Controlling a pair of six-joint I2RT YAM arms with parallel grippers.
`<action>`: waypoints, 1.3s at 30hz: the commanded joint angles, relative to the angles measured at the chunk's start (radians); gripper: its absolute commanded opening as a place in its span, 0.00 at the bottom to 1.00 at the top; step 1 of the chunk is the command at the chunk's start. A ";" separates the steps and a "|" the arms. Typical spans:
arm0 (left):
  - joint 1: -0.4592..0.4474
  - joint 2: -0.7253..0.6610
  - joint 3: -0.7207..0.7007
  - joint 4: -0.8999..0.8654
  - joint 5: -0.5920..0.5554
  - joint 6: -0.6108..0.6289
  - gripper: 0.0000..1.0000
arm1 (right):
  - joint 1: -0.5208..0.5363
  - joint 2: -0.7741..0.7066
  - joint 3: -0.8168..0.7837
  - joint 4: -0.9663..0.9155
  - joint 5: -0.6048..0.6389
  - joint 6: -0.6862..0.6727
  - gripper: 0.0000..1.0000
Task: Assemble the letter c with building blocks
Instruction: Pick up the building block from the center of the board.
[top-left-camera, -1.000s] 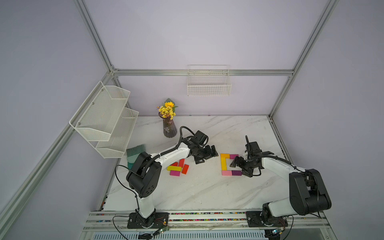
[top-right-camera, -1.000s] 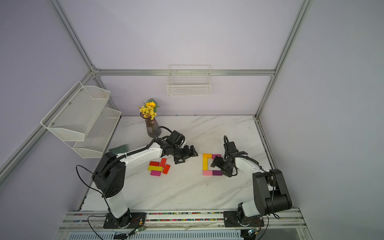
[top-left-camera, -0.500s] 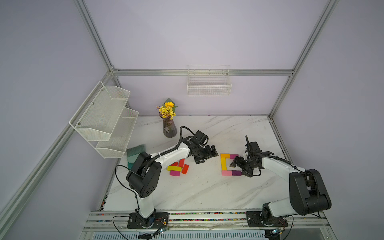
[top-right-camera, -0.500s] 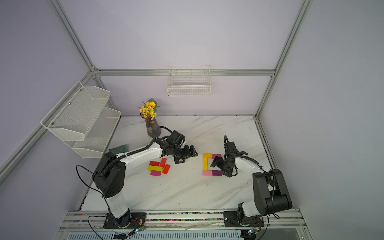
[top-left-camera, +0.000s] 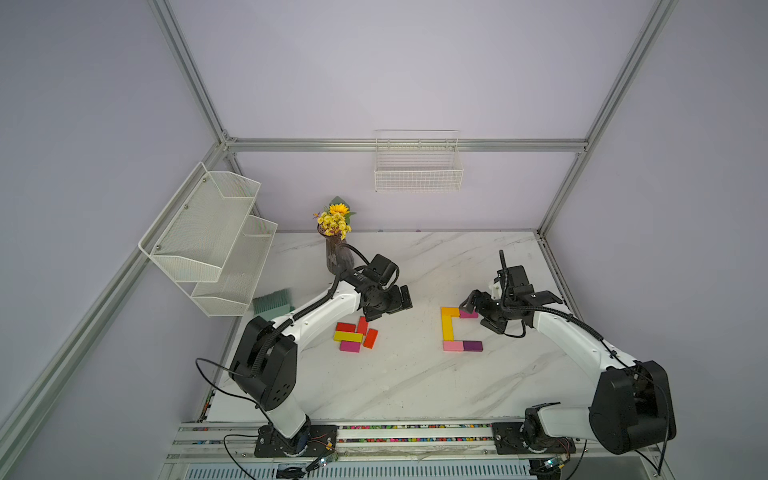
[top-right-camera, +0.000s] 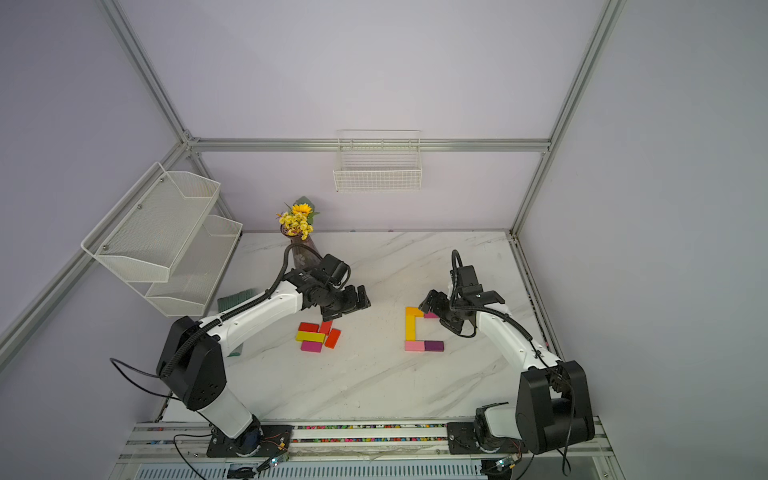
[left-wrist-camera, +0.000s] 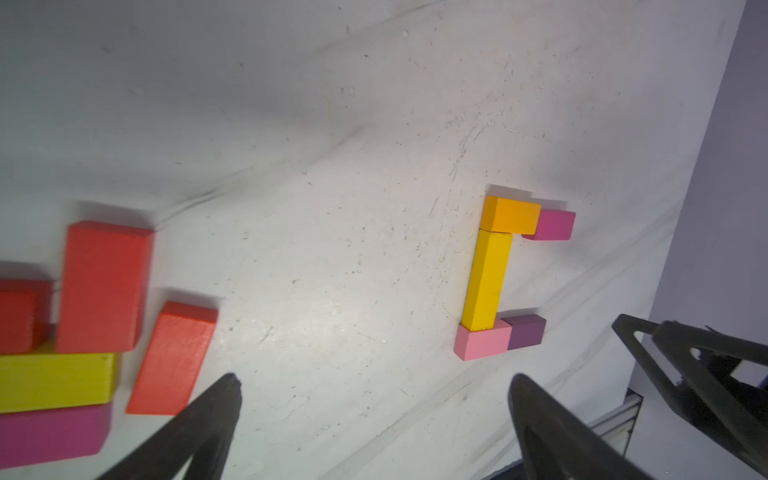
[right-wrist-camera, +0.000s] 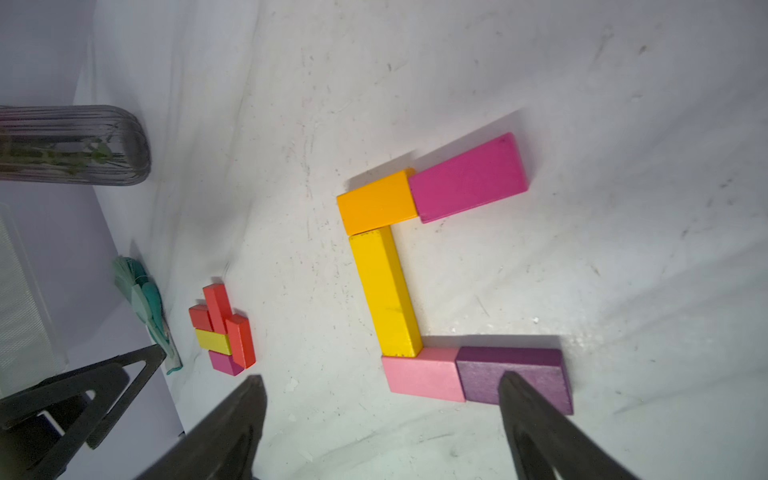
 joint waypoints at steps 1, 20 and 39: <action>0.010 -0.031 -0.059 -0.100 -0.064 0.113 1.00 | 0.114 -0.010 0.031 0.003 0.055 0.096 0.89; 0.011 0.132 -0.042 -0.078 -0.053 0.205 0.90 | 0.316 0.151 0.208 -0.105 0.173 0.033 0.97; -0.037 0.160 -0.143 -0.026 -0.105 0.063 0.72 | 0.048 0.166 0.181 -0.091 0.013 0.041 0.97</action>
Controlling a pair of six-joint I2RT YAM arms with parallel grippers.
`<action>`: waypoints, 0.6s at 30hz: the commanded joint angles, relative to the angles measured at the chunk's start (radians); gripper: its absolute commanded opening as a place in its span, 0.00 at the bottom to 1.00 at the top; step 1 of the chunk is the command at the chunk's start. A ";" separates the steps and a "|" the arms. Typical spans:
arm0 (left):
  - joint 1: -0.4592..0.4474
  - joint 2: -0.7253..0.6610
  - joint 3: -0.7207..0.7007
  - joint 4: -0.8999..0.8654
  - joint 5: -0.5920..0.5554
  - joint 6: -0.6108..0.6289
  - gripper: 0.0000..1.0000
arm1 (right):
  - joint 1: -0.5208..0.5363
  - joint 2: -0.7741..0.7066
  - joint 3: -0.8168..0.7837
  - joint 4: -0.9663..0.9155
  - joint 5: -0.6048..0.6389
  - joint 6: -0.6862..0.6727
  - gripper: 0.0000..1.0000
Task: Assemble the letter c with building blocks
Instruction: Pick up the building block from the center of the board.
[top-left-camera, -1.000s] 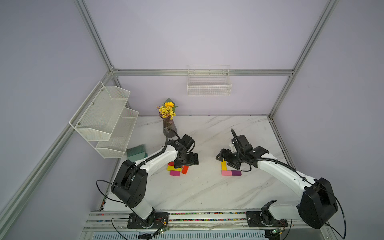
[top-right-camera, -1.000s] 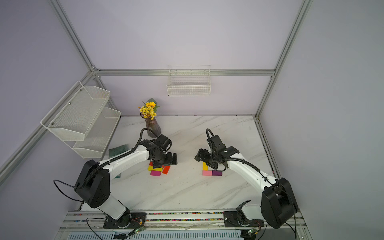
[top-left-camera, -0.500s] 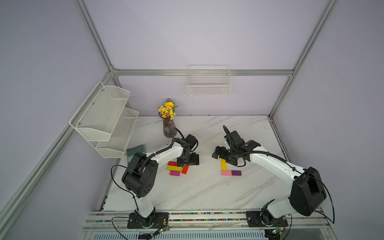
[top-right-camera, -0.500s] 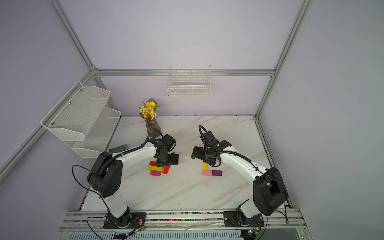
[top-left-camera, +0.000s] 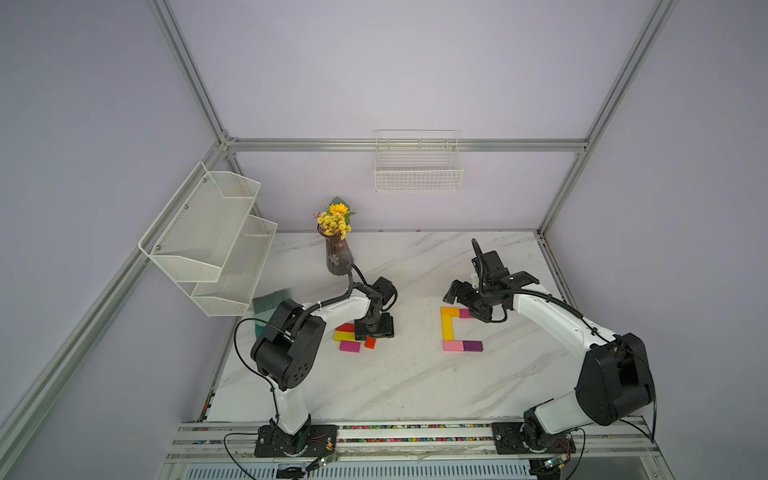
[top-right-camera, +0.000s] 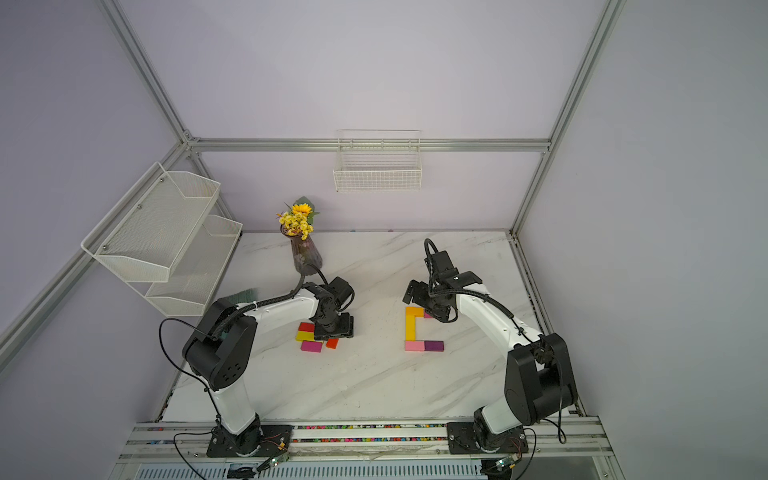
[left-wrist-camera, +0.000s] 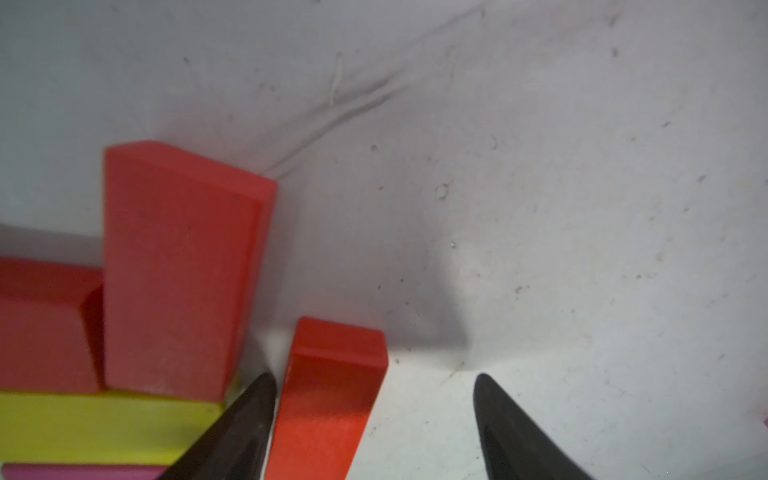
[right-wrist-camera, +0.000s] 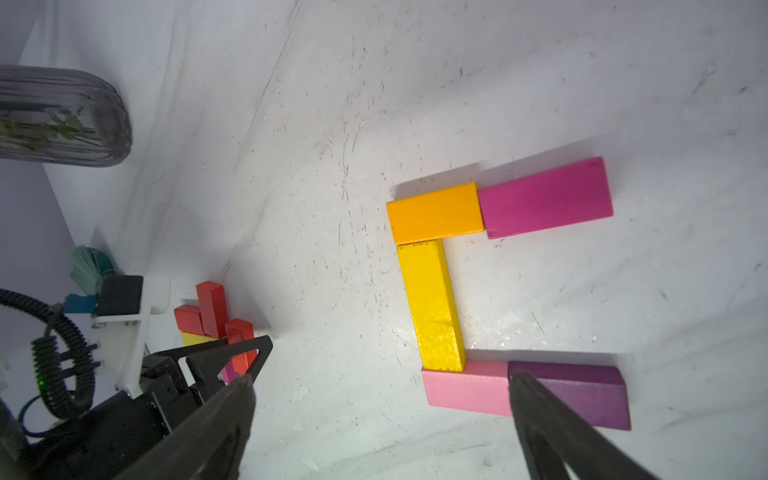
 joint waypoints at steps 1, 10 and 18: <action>-0.030 -0.028 -0.019 0.011 -0.007 -0.047 0.69 | -0.046 0.005 -0.031 0.021 -0.099 0.037 0.97; -0.050 -0.016 0.047 0.009 -0.001 -0.114 0.33 | -0.053 0.022 -0.025 0.096 -0.190 0.025 0.97; -0.046 0.068 0.294 0.003 0.004 -0.316 0.20 | -0.052 -0.026 -0.044 0.165 -0.211 0.035 0.97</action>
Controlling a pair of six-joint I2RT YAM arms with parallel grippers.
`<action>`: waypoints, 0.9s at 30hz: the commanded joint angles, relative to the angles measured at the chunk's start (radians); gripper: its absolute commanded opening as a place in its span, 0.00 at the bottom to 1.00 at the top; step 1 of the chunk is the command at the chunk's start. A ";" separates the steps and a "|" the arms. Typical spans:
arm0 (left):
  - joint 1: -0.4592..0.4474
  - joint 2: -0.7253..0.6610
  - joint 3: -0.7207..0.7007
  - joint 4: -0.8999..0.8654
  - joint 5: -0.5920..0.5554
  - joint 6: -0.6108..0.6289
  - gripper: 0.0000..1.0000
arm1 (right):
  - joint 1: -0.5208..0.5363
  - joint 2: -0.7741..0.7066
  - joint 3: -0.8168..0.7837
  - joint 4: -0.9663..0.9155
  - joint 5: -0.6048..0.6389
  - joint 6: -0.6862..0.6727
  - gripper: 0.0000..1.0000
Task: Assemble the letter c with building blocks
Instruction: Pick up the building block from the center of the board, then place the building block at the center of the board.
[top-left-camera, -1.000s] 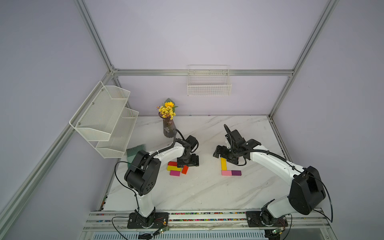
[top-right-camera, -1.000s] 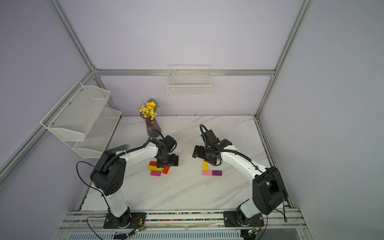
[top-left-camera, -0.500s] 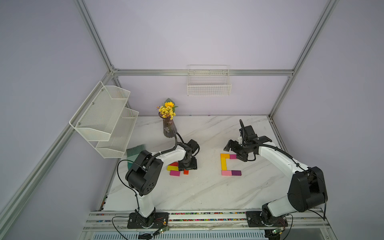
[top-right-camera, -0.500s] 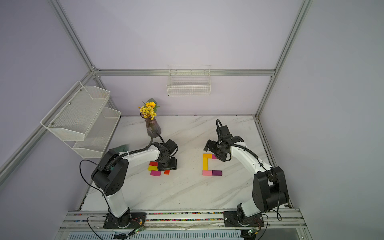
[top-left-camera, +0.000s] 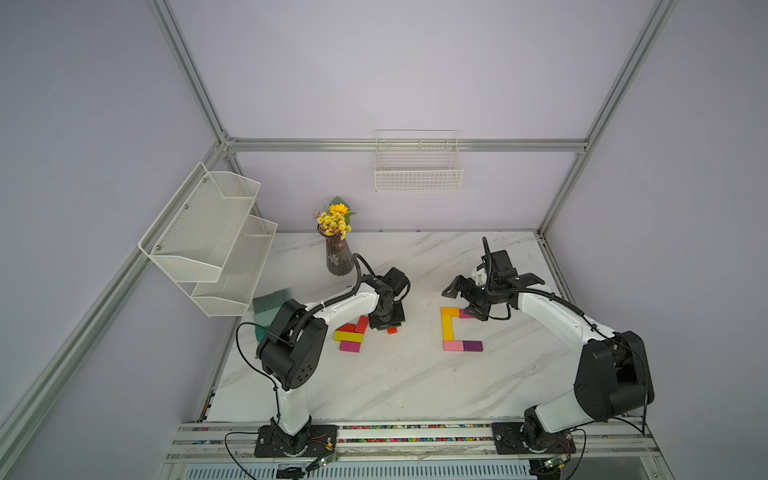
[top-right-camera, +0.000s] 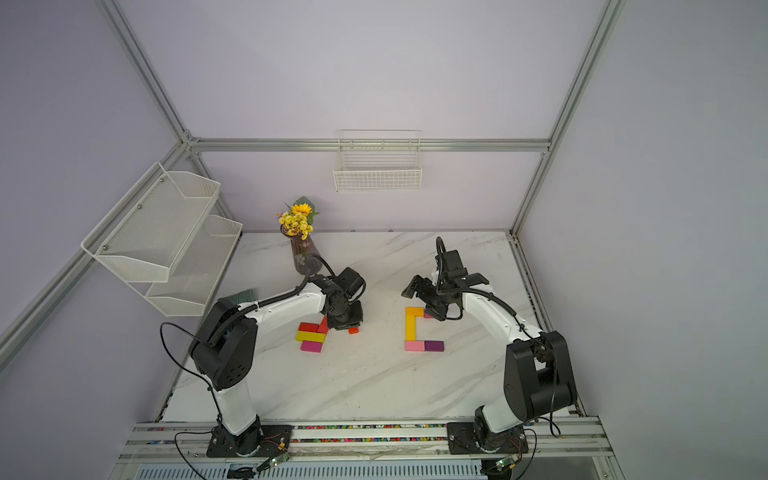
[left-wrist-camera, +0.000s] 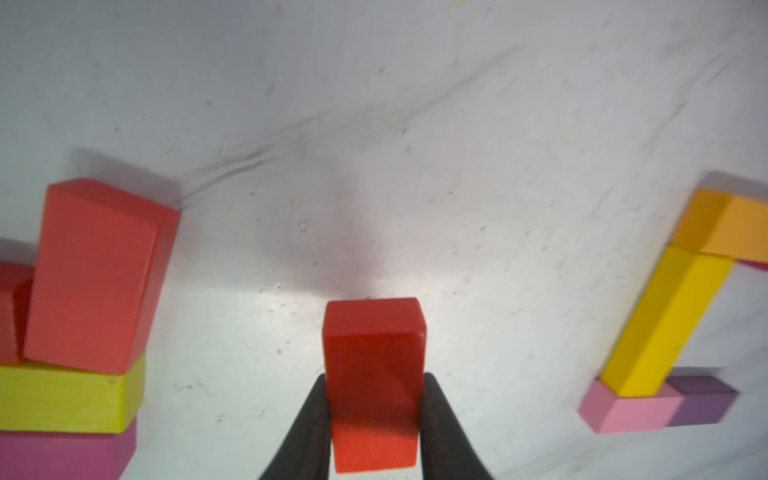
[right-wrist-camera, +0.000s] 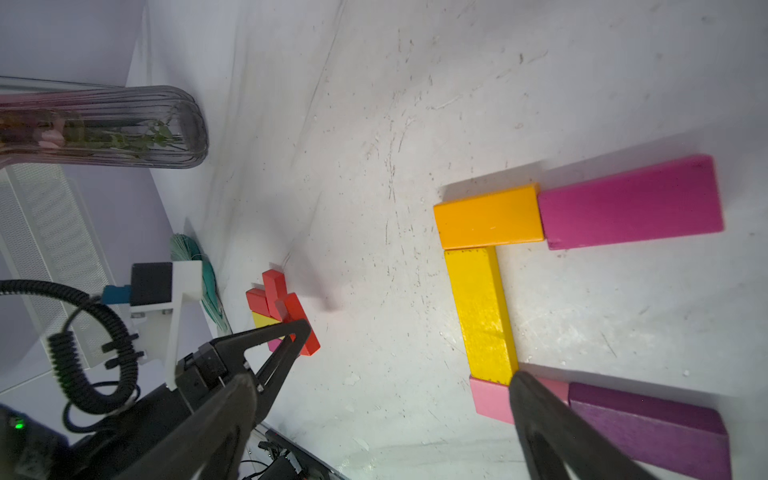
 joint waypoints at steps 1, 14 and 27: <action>0.001 0.037 0.096 0.014 -0.004 -0.162 0.20 | 0.002 -0.030 -0.003 0.030 -0.010 -0.008 0.97; -0.015 0.113 0.060 0.167 -0.004 -0.773 0.22 | 0.002 -0.062 -0.027 -0.020 0.071 -0.071 0.94; -0.045 0.138 0.007 0.193 -0.019 -0.977 0.31 | 0.002 -0.056 -0.041 -0.031 0.072 -0.090 0.93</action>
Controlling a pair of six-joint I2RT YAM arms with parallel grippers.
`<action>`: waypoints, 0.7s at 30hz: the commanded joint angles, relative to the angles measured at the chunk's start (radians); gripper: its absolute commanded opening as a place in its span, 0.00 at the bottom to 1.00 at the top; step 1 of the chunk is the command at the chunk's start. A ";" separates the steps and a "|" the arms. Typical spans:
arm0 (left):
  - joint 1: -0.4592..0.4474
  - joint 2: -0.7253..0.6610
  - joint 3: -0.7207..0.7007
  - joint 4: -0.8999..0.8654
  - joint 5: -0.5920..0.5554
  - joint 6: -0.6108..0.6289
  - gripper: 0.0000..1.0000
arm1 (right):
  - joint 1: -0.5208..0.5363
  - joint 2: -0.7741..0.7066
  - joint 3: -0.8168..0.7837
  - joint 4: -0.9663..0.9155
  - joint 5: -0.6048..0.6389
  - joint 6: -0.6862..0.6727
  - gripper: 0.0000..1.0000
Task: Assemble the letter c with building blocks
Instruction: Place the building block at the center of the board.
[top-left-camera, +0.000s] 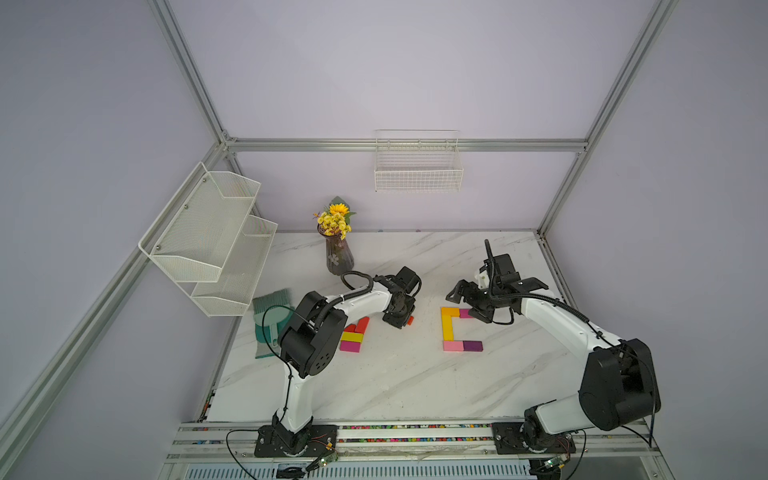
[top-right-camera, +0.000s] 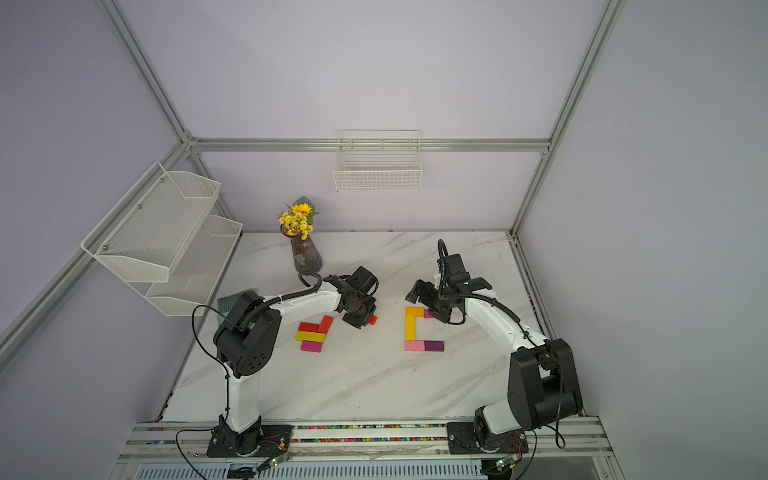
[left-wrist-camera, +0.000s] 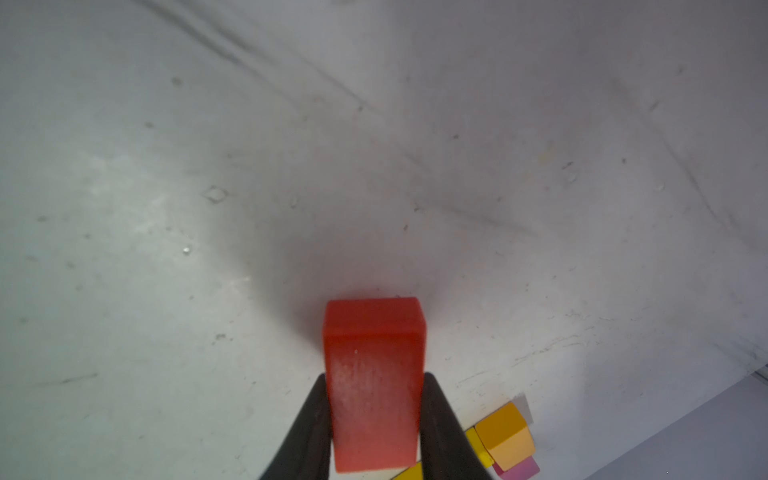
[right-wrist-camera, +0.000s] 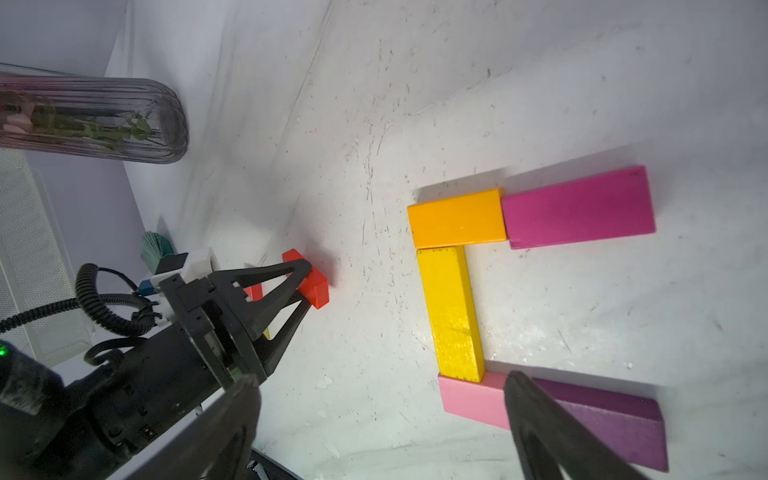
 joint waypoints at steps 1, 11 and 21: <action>-0.009 0.008 -0.010 0.027 -0.016 -0.084 0.34 | 0.003 -0.012 0.006 -0.020 0.011 -0.018 0.93; -0.014 0.017 -0.036 0.094 0.026 -0.107 0.66 | 0.004 -0.012 0.027 -0.040 0.004 -0.022 0.93; -0.005 -0.072 0.005 0.089 0.027 0.064 1.00 | 0.032 -0.010 0.033 -0.012 -0.015 -0.003 0.92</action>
